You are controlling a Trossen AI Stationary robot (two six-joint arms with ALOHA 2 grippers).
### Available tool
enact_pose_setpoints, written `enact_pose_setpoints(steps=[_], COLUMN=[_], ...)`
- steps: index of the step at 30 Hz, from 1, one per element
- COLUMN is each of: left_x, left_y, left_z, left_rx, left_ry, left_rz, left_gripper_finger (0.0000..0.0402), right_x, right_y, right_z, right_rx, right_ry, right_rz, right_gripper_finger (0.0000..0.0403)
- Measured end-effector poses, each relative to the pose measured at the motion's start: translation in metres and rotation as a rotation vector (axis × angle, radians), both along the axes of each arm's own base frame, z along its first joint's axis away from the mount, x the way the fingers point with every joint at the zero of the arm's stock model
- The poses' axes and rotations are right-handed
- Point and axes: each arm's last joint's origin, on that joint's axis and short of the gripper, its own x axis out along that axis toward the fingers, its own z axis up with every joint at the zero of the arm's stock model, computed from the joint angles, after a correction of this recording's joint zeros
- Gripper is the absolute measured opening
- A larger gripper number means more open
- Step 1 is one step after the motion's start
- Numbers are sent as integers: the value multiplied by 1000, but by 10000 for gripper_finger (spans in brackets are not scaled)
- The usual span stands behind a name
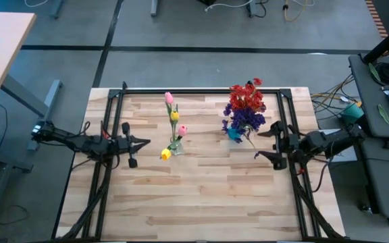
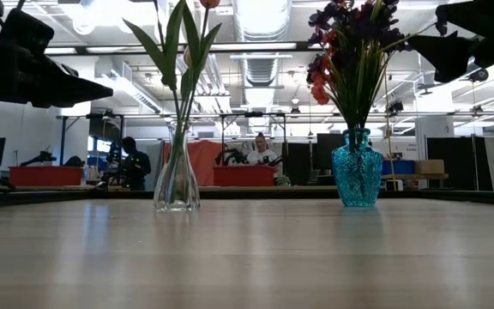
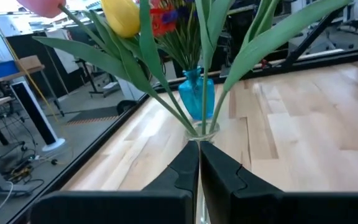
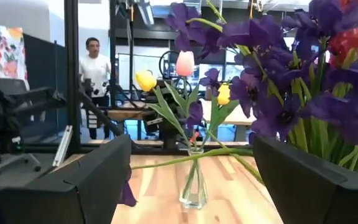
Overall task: Sort flowers into vase by color
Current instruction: Return to Home Position
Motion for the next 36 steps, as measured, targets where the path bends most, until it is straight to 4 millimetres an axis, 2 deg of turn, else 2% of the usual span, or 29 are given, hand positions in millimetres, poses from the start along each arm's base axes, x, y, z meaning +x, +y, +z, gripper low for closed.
enact_pose_setpoints(steps=[15,19,24,29,36], left_x=[3,3,3,4,4], left_y=[-1,-1,-1,-1,-1], left_z=[-4,-4,-5,-6,-6], left_rx=[14,16,18,21,22], left_ry=[43,50,58,65,67], left_rz=[0,0,-1,0,0], left_gripper_finger=[0,0,0,0,0], right_x=[0,-1,2,2,4], right_y=[0,-1,-5,-8,-17], right_z=[0,0,-14,-12,-19], right_rx=[20,78,63,47,38], right_ry=[1,-5,131,115,178], right_rz=[5,11,-61,-105,-119], right_gripper_finger=[327,327,327,327,327])
